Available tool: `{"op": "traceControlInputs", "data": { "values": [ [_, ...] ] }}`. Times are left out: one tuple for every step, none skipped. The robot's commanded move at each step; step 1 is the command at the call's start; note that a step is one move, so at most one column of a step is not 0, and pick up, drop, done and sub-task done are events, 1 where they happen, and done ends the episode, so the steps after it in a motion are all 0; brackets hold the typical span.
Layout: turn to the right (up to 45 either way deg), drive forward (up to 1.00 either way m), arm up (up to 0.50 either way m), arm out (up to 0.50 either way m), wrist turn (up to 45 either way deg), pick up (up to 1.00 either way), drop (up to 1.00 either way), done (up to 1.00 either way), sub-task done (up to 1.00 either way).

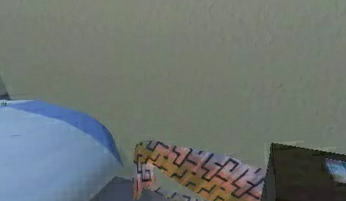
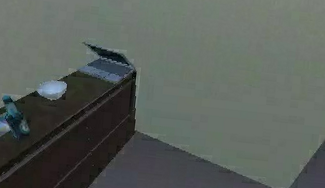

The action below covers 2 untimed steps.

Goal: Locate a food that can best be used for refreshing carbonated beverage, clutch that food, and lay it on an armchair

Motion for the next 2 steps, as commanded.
{"op": "traceControlInputs", "data": {
  "values": [
    [-36.0,0.0,0.0,0.0,0.0,0.0,0.0,0.0,0.0],
    [45.0,0.0,0.0,0.0,0.0,0.0,0.0,0.0,0.0]
  ]
}}
